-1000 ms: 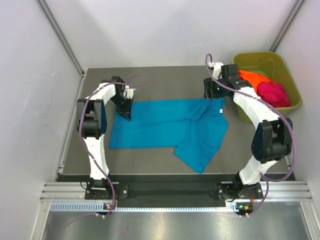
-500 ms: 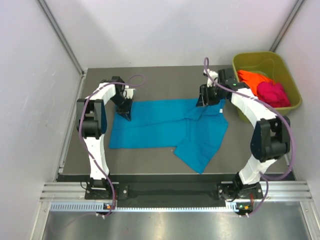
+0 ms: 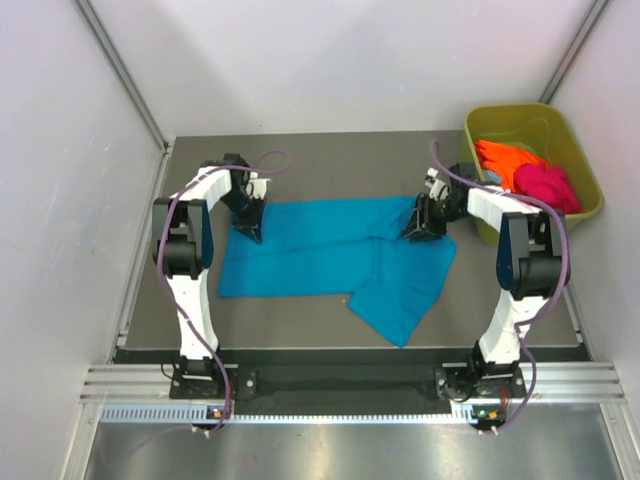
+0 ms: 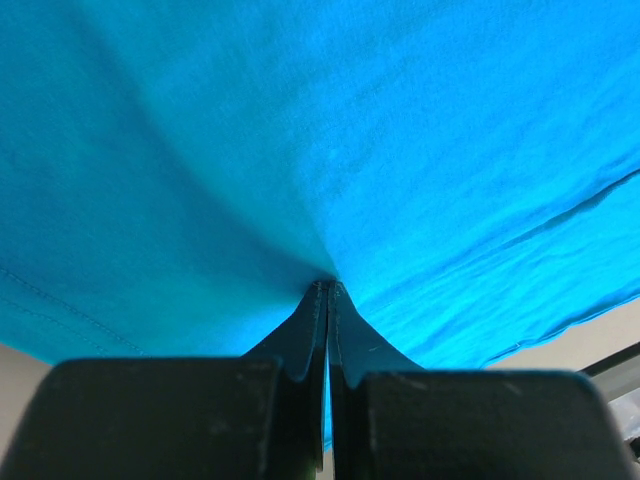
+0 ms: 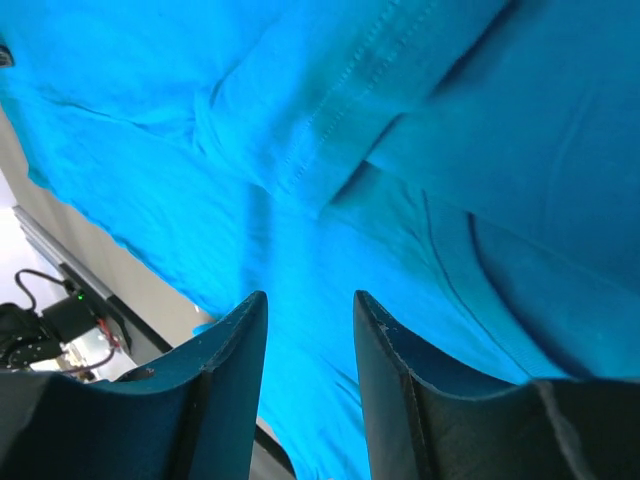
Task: Fold and stack the t-shirts
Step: Fold the tshirt
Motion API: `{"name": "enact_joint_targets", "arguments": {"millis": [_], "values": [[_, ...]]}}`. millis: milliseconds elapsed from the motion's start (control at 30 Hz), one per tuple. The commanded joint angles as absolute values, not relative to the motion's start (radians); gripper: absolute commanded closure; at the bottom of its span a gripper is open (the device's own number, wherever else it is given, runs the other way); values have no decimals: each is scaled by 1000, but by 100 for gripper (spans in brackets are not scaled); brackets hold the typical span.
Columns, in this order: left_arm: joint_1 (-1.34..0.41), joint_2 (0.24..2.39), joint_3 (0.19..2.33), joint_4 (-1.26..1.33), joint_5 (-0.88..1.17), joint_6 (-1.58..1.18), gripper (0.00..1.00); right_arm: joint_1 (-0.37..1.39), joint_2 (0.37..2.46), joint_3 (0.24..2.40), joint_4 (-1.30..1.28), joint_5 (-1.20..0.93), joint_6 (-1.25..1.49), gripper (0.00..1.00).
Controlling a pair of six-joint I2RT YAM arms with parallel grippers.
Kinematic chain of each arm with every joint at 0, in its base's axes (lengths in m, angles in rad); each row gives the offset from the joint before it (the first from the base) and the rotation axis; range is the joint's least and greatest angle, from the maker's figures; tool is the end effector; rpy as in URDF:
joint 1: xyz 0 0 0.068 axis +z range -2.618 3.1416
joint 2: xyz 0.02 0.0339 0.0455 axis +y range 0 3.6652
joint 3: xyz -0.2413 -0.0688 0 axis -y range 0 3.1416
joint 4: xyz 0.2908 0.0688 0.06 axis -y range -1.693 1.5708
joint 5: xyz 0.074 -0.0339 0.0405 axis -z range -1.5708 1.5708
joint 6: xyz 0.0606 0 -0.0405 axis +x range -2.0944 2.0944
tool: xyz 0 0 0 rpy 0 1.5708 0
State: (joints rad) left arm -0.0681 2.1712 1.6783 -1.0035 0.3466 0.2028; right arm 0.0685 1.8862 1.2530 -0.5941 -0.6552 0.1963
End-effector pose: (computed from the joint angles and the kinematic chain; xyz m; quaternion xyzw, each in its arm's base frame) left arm 0.4482 -0.0512 0.0972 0.1393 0.9745 -0.1695 0.0481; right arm 0.4024 0.0646 0.1043 0.0047 0.9345 0.3356 0.1185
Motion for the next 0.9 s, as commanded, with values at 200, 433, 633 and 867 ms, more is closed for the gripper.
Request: {"name": "enact_joint_targets", "arguments": {"millis": [200, 433, 633, 867], "values": [[-75, 2144, 1712, -1028, 342, 192, 100, 83, 1986, 1399, -537, -696, 232, 60], [-75, 2140, 1715, -1029, 339, 189, 100, 97, 2034, 1437, -540, -681, 232, 60], [-77, 2145, 1717, -1023, 342, 184, 100, 97, 2039, 1437, -541, -681, 227, 60], [-77, 2149, 1723, -1025, 341, 181, 100, 107, 2059, 1437, -532, -698, 229, 66]]}}
